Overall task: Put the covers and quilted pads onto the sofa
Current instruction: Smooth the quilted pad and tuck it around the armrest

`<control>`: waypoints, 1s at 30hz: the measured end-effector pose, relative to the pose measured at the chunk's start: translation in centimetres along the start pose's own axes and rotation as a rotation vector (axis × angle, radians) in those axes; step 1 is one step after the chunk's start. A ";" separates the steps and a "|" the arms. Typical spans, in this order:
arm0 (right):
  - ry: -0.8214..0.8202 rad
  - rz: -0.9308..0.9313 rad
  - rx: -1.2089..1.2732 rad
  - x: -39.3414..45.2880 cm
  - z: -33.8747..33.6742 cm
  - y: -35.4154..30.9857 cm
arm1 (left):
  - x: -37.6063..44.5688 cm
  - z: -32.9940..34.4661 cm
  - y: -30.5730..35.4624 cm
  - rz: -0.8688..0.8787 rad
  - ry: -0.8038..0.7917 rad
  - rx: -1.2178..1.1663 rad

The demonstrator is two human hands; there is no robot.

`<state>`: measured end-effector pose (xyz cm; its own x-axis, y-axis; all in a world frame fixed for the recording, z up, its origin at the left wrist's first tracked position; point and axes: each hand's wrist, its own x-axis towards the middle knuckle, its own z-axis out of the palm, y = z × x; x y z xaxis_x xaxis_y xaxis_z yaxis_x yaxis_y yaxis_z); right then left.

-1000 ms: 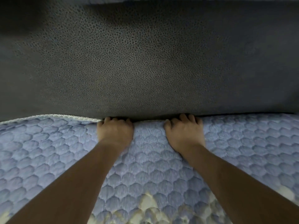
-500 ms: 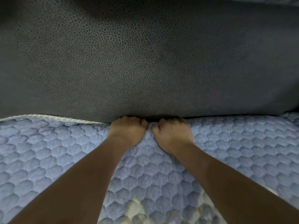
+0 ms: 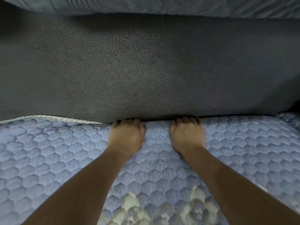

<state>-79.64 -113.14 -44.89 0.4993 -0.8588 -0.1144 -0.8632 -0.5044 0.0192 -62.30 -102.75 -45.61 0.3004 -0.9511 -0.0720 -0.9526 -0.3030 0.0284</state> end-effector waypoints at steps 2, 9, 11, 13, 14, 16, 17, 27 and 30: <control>0.055 -0.069 0.101 -2.1 0.7 -2.3 | -3.2 -0.1 -2.0 -0.046 -0.007 -0.062; 0.148 -0.024 0.038 -0.9 1.3 -3.5 | -19.3 -1.9 -17.0 -0.628 -0.137 0.022; 0.167 0.071 0.052 -1.0 1.2 -5.7 | -19.8 -1.2 -17.0 -0.659 -0.136 0.046; 0.245 0.058 0.116 -1.9 1.2 -9.8 | -19.2 -0.3 -17.0 -0.664 -0.122 0.079; 0.277 -0.022 0.161 -2.8 1.3 -12.5 | -19.0 -0.1 -17.1 -0.663 -0.131 0.085; 0.256 -0.251 0.250 -5.1 1.4 -19.0 | -19.3 0.0 -17.7 -0.656 -0.138 0.070; 0.215 -0.322 0.276 -6.1 1.5 -22.1 | -19.4 0.0 -17.8 -0.652 -0.132 0.058; 0.130 -0.289 0.189 -6.7 1.6 -28.5 | -15.4 -3.5 -29.5 -0.237 0.181 0.015; 0.176 -0.233 0.179 -6.7 1.8 -29.1 | -14.6 -4.8 -38.4 -0.437 0.225 -0.193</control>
<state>-58.00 -92.61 -46.44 0.6760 -0.7327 0.0787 -0.7161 -0.6784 -0.1641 -29.84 -77.48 -40.85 0.6912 -0.7162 0.0970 -0.7159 -0.6600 0.2279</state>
